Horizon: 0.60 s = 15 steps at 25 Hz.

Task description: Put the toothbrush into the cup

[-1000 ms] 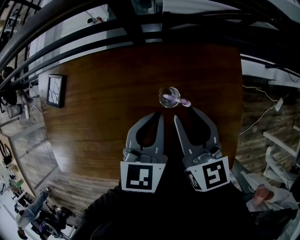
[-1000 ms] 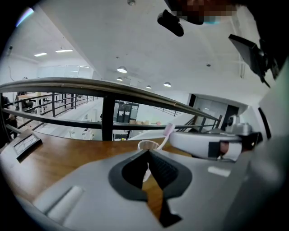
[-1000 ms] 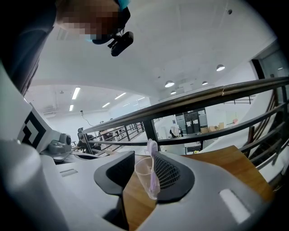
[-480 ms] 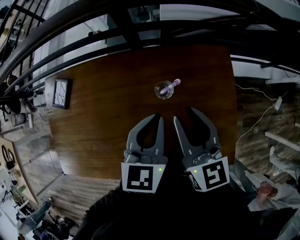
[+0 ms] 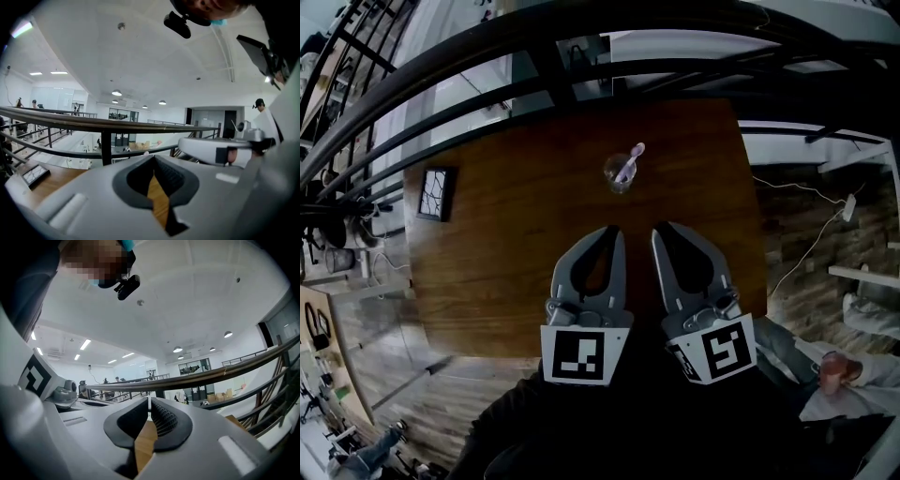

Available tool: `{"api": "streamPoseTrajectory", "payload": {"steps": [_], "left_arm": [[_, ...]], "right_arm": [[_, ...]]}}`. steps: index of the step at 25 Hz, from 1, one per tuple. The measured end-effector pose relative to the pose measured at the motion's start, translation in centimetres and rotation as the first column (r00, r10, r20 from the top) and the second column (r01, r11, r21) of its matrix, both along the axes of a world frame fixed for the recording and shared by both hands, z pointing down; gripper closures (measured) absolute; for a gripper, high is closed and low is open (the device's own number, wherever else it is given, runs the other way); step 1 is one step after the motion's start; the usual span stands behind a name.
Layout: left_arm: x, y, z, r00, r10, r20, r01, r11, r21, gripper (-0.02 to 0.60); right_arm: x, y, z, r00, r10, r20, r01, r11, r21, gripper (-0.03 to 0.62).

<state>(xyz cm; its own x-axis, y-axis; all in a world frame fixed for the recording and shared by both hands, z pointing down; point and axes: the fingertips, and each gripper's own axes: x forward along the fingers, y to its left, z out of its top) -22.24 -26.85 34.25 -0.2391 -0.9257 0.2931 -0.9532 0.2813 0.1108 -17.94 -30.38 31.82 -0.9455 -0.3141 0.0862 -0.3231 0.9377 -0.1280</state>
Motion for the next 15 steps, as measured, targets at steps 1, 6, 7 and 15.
{"api": "streamPoseTrajectory", "payload": {"steps": [1,6,7,15], "left_arm": [[0.1,0.3,-0.5,1.0,-0.003,0.011,0.003,1.0,0.013,0.573],[0.8,1.4,-3.4,0.999,-0.007,0.054,0.003,0.998,0.064,0.572],[1.0,1.7,-3.7,0.998,-0.006,0.058,0.002,0.998,0.069,0.572],[2.2,3.2,-5.7,0.995,-0.004,0.104,-0.007,0.994,0.105,0.572]], "right_arm": [[0.2,0.4,-0.3,1.0,-0.001,0.0,0.001,1.0,0.011,0.579],[1.0,1.6,-2.6,1.0,-0.006,0.025,0.005,0.999,0.038,0.592],[1.1,1.7,-3.0,0.999,-0.007,0.033,0.006,0.999,0.04,0.592],[2.2,3.2,-5.0,0.997,-0.009,0.074,0.002,0.997,0.083,0.594]]}}
